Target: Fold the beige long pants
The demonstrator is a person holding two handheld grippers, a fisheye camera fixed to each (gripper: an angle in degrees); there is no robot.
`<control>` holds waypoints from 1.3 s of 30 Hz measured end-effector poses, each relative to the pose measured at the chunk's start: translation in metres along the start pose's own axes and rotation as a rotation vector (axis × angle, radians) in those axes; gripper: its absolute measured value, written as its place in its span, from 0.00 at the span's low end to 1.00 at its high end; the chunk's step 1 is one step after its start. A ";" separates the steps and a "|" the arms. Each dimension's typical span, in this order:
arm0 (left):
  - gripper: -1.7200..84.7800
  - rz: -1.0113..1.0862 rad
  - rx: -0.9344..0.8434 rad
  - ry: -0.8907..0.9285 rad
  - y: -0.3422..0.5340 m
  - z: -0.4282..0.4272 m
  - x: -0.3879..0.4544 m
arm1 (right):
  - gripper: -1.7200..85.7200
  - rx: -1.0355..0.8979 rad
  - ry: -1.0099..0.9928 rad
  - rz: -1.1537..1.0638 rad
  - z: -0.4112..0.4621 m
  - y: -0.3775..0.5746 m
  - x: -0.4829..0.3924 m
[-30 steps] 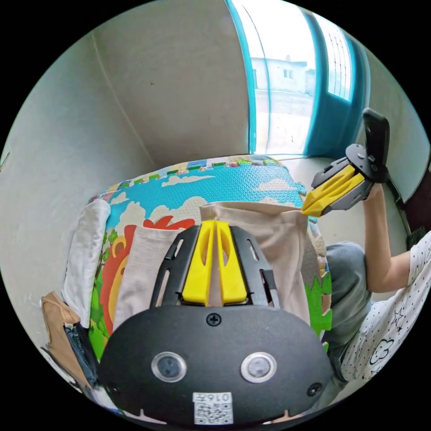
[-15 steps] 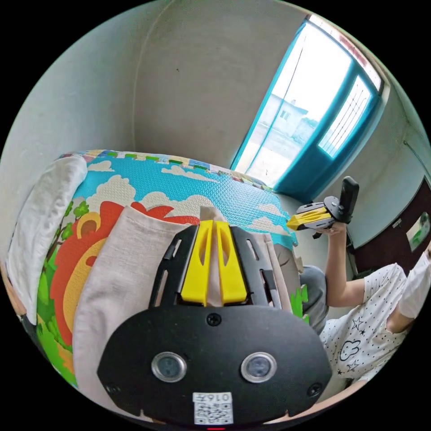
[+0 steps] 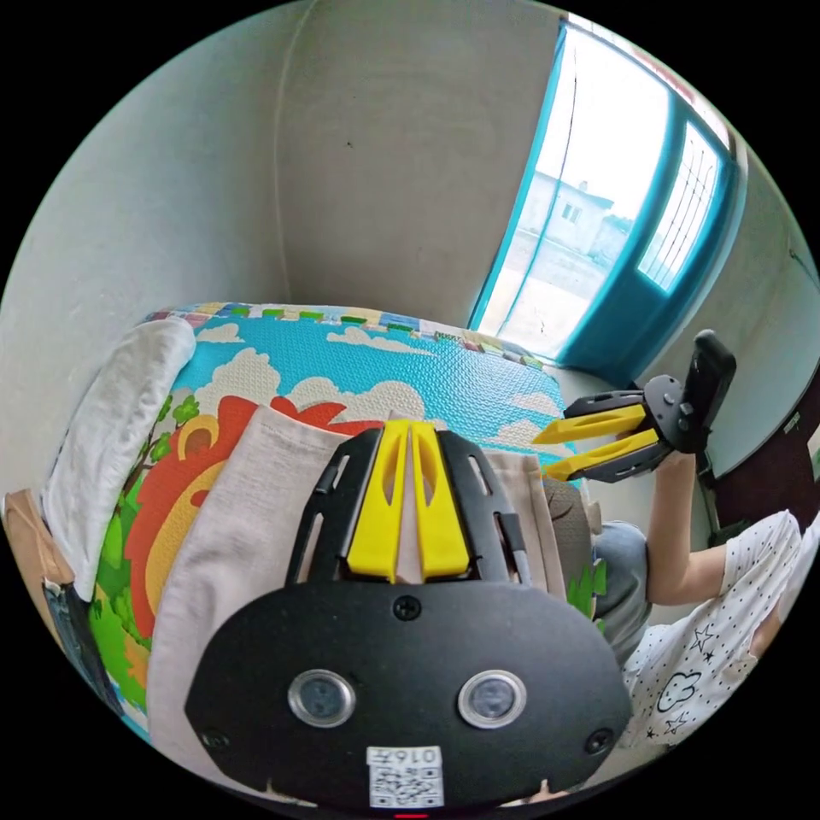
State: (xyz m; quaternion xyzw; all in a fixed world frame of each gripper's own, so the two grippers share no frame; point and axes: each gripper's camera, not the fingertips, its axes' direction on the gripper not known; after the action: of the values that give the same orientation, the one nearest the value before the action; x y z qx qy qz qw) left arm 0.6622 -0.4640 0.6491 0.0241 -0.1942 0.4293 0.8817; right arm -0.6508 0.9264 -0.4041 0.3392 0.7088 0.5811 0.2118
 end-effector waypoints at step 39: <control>0.10 -0.097 -0.193 0.058 0.033 -0.013 -0.029 | 0.01 0.207 -0.072 0.258 -0.001 0.041 0.049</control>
State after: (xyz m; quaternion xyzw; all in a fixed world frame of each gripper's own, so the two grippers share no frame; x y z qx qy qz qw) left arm 0.6249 -0.4619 0.6222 -0.0640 -0.2075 0.3660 0.9049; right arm -0.6755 0.9655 -0.3598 0.4682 0.7073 0.5148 0.1247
